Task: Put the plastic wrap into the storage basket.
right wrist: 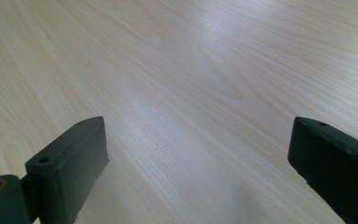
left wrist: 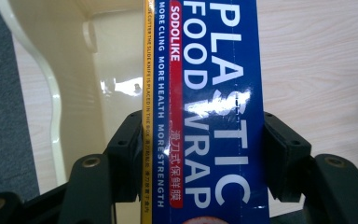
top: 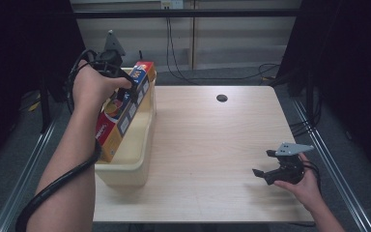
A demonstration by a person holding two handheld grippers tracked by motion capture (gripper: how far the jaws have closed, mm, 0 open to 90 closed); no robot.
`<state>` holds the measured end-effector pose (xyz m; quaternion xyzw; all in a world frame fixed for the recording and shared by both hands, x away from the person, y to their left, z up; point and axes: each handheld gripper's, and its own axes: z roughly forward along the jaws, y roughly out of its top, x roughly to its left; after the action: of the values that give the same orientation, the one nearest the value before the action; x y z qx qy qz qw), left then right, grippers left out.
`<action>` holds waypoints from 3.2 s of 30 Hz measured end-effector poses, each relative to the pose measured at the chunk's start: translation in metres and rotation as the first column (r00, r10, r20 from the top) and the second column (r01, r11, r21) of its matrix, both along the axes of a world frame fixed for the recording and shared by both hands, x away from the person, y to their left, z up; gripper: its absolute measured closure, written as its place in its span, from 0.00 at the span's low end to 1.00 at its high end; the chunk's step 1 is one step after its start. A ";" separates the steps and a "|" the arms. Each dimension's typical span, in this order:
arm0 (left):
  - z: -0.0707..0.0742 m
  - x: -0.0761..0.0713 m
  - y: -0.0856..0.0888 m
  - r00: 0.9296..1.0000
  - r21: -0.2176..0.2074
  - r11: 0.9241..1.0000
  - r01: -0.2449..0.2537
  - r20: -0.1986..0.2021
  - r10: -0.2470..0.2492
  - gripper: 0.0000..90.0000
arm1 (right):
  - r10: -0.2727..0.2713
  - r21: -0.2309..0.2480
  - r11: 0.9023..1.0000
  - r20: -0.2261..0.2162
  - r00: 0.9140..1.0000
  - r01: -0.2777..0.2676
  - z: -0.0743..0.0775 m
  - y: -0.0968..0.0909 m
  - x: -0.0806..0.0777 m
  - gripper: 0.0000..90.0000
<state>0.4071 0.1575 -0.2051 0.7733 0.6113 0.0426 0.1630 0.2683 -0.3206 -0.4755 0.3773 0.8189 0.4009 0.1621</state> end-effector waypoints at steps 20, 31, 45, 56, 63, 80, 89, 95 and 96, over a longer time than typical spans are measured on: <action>-0.004 0.001 0.011 0.997 0.025 0.997 -0.075 -0.003 0.075 0.45 | -0.003 0.004 1.000 0.003 1.000 0.003 0.001 0.001 0.000 0.06; -0.015 0.002 0.016 0.994 0.047 0.993 -0.108 -0.023 0.109 0.45 | 0.011 -0.004 1.000 -0.006 1.000 -0.011 -0.001 0.003 0.001 0.06; -0.038 0.007 0.010 0.989 0.027 0.990 -0.136 -0.057 0.137 0.45 | 0.009 -0.002 1.000 0.001 1.000 -0.009 -0.001 0.004 0.001 0.05; -0.056 0.010 0.008 0.988 0.018 0.991 -0.133 -0.083 0.134 0.45 | 0.014 -0.002 1.000 0.004 1.000 -0.014 -0.001 0.004 0.001 0.05; -0.064 0.010 0.010 0.984 0.015 0.990 -0.143 -0.101 0.144 0.45 | 0.013 0.000 1.000 0.005 1.000 -0.013 -0.001 0.004 0.001 0.05; -0.081 0.008 0.013 0.981 0.008 0.989 -0.147 -0.130 0.146 0.45 | 0.010 -0.007 1.000 0.008 1.000 -0.010 0.000 0.005 0.001 0.05; -0.090 0.006 0.016 0.977 0.002 0.989 -0.147 -0.157 0.145 0.45 | 0.017 -0.006 1.000 0.008 1.000 -0.016 -0.001 0.006 0.001 0.05; -0.096 0.004 0.017 0.975 -0.002 0.989 -0.150 -0.164 0.148 0.45 | 0.014 -0.005 1.000 0.010 1.000 -0.013 0.000 0.006 0.001 0.05; -0.097 0.004 0.017 0.975 -0.006 0.989 -0.146 -0.170 0.143 0.45 | 0.009 -0.005 1.000 0.009 1.000 -0.009 0.000 0.006 0.001 0.05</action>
<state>0.4112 0.1749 -0.3017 0.7260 0.6780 -0.0170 0.1140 0.2692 -0.3149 -0.4753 0.3714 0.8209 0.4012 0.1650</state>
